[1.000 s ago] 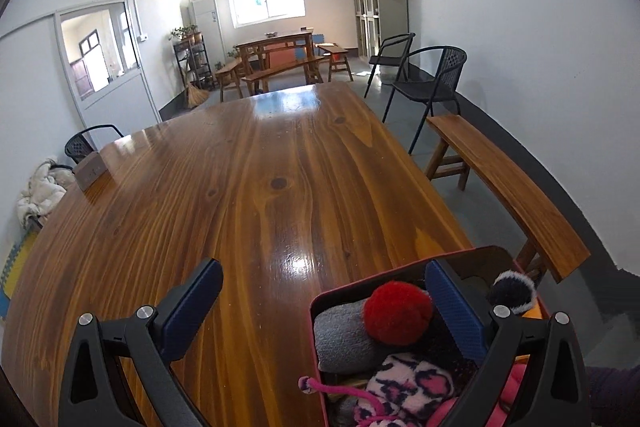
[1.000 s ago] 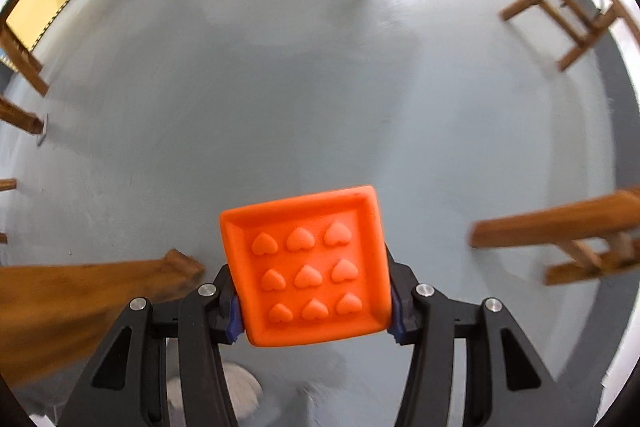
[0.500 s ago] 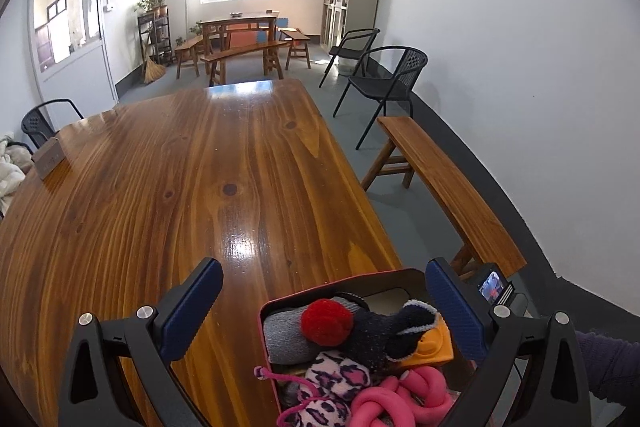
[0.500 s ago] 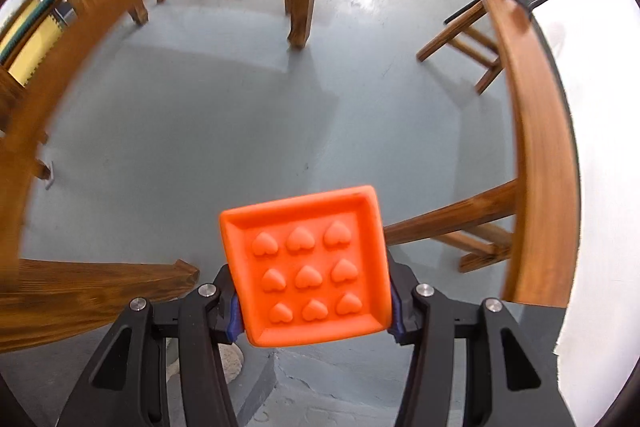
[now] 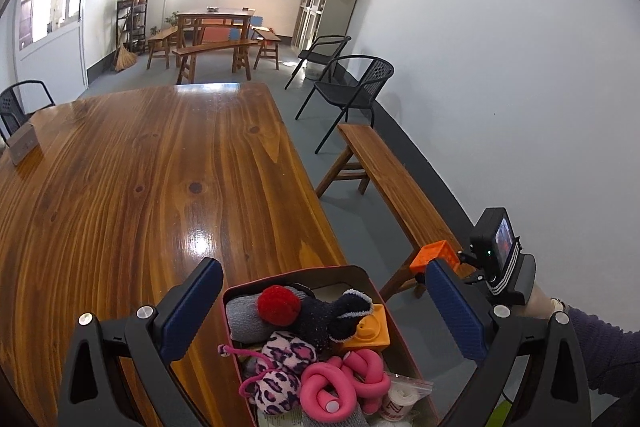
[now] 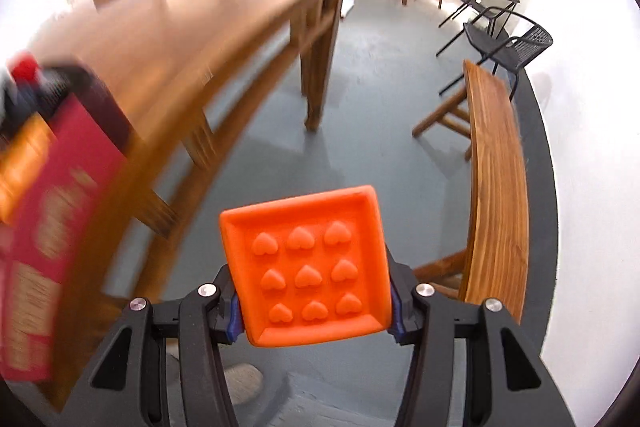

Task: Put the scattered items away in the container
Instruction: 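Lift the orange cube with the right gripper and carry it over the box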

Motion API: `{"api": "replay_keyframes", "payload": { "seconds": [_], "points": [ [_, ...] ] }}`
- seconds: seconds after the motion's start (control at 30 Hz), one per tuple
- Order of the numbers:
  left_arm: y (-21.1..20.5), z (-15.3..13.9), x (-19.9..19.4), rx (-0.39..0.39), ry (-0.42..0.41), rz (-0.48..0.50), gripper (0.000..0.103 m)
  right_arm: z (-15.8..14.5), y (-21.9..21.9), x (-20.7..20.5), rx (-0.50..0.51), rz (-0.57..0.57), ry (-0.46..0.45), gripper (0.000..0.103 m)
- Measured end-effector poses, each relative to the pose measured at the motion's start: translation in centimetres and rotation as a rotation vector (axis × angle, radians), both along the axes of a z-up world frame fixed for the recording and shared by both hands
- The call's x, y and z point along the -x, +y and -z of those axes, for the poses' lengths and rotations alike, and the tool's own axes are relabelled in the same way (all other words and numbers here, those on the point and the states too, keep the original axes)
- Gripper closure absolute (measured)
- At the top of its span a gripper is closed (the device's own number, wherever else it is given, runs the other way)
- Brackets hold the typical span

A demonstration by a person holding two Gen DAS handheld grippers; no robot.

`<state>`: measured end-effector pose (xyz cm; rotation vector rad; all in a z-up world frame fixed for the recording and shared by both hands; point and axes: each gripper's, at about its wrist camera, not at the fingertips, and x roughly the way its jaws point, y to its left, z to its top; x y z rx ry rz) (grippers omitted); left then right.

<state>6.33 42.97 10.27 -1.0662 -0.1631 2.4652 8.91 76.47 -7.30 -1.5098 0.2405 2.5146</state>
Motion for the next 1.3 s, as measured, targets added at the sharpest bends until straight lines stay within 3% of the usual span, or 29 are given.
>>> {"api": "replay_keyframes", "payload": {
  "seconds": [0.23, 0.4, 0.83, 1.3],
  "points": [
    [-1.7, -1.3, -1.2, -0.031, 0.012, -0.025, 0.001, -6.7, -1.8, 1.1, 0.102, 0.001, 0.128, 0.046],
    [-3.1, -1.8, -1.6, -0.04, 0.021, -0.029, 0.001, -8.4, -4.8, 3.1, 0.154, -0.051, 0.171, 0.046],
    [-7.4, -0.5, -2.3, -0.064, -0.032, -0.088, 0.001, -8.9, -11.9, 7.8, 0.233, -0.137, 0.15, 0.045],
    [-9.3, -0.3, -2.8, -0.071, -0.034, -0.064, 0.001, -6.1, -11.7, 9.7, 0.267, -0.046, 0.087, 0.047]
  ]
}}
